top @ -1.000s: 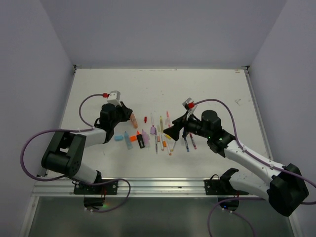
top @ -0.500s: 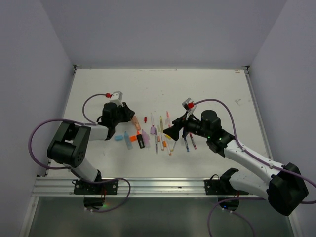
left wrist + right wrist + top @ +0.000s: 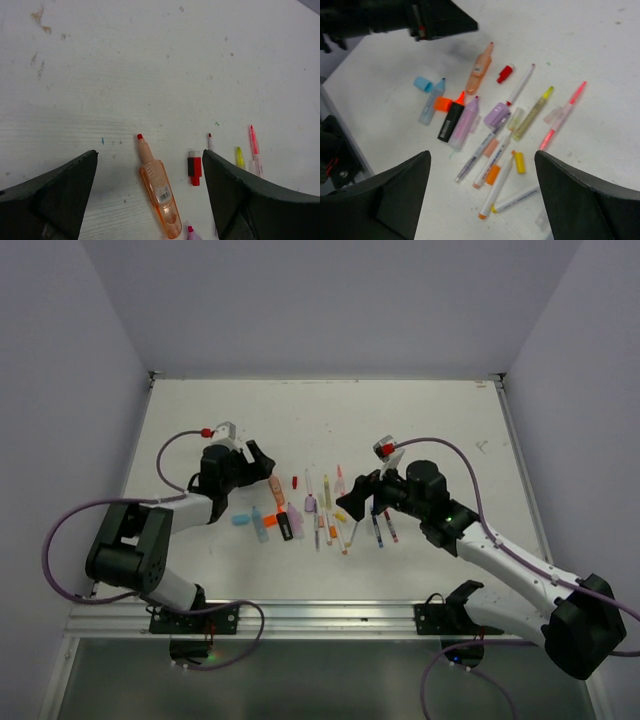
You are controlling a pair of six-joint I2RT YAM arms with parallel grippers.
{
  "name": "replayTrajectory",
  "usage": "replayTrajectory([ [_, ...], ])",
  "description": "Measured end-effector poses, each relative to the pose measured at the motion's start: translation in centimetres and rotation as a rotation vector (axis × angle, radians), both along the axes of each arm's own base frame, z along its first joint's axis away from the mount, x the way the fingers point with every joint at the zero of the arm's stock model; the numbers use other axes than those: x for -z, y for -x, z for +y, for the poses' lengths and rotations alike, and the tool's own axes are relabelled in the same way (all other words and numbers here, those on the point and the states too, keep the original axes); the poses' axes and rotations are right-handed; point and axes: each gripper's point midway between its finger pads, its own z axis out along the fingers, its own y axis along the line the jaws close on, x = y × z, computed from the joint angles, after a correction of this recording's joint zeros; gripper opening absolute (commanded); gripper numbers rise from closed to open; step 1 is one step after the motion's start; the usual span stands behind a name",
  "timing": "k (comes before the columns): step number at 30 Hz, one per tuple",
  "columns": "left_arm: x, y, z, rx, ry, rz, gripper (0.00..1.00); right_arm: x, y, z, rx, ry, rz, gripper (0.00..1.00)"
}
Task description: Open the pen caps
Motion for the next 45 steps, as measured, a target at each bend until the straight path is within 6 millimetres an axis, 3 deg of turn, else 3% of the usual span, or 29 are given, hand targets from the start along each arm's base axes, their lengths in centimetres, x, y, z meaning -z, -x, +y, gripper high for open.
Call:
replayTrajectory([
  [2, -1.6, 0.2, 0.6, -0.034, -0.007, -0.003, 0.98, -0.1, -1.1, -1.2, 0.093, 0.042, 0.003, 0.98],
  [4, -4.2, 0.0, 1.5, -0.085, -0.018, -0.024, 1.00, -0.5, -2.1, -2.9, 0.207, 0.089, 0.013, 0.99],
  [10, -15.6, 0.8, 4.8, -0.234, -0.066, -0.156, 1.00, -4.2, -3.9, -9.1, 0.546, 0.184, -0.026, 0.98],
  [11, -17.9, 1.5, 5.5, -0.260, -0.083, -0.188, 1.00, -5.4, -3.8, -10.4, 0.602, 0.192, -0.045, 0.99],
  [17, -27.8, 6.8, 9.2, -0.352, -0.159, -0.352, 1.00, -11.6, -2.4, -16.5, 0.845, 0.186, -0.145, 0.99],
  [21, -31.9, 10.4, 11.2, -0.392, -0.208, -0.428, 1.00, -15.5, -0.7, -19.5, 0.930, 0.156, -0.223, 0.99],
  [26, -33.5, 13.6, 12.8, -0.420, -0.266, -0.450, 1.00, -18.2, 1.5, -22.6, 0.990, 0.140, -0.311, 0.99],
  [37, -36.0, 20.2, 16.5, -0.560, -0.274, -0.565, 1.00, -19.4, 3.8, -25.6, 1.046, 0.138, -0.399, 0.98],
  [40, -35.9, 21.0, 17.1, -0.590, -0.268, -0.581, 1.00, -19.7, 4.1, -25.9, 1.048, 0.132, -0.413, 0.99],
  [45, -35.2, 20.7, 17.2, -0.592, -0.278, -0.563, 1.00, -19.6, 4.3, -26.1, 1.048, 0.131, -0.421, 0.99],
])
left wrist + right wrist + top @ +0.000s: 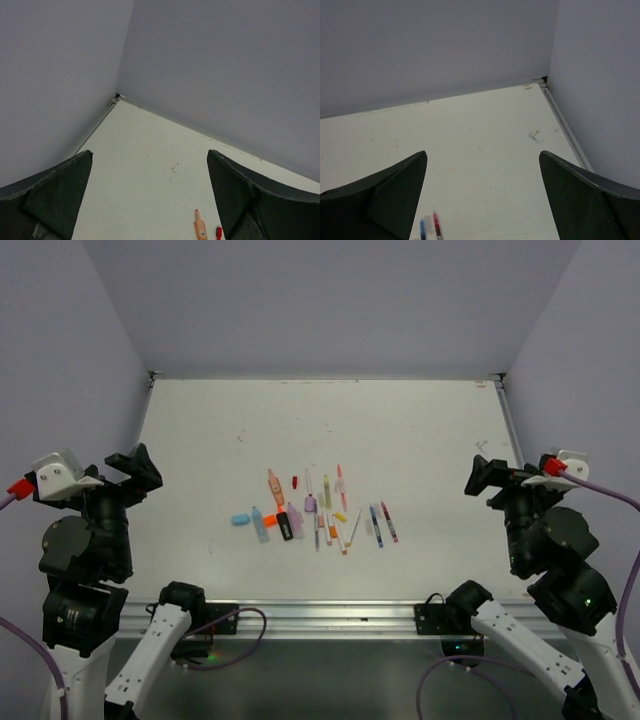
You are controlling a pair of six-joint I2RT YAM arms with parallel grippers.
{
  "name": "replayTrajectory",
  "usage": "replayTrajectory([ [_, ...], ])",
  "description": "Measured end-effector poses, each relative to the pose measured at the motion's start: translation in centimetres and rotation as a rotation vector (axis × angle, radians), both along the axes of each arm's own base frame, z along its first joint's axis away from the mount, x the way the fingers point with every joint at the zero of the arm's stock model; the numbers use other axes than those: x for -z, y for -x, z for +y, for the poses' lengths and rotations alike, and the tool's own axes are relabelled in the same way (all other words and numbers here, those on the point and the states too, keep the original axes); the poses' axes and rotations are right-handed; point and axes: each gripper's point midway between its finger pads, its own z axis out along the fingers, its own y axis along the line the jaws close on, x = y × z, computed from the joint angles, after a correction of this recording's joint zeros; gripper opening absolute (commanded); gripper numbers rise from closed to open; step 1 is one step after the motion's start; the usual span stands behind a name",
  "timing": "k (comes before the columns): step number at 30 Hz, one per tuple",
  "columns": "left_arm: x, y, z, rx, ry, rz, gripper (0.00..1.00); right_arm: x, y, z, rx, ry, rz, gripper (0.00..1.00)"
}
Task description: Open the pen caps
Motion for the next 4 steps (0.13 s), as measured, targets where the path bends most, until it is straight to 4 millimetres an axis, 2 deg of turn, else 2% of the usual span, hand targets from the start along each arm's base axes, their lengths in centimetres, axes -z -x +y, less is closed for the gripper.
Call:
replayTrajectory([
  [4, 0.00, -0.04, 0.00, 0.000, 0.000, 0.001, 1.00, 0.14, 0.14, -0.11, 0.000, -0.001, -0.004, 0.99],
])
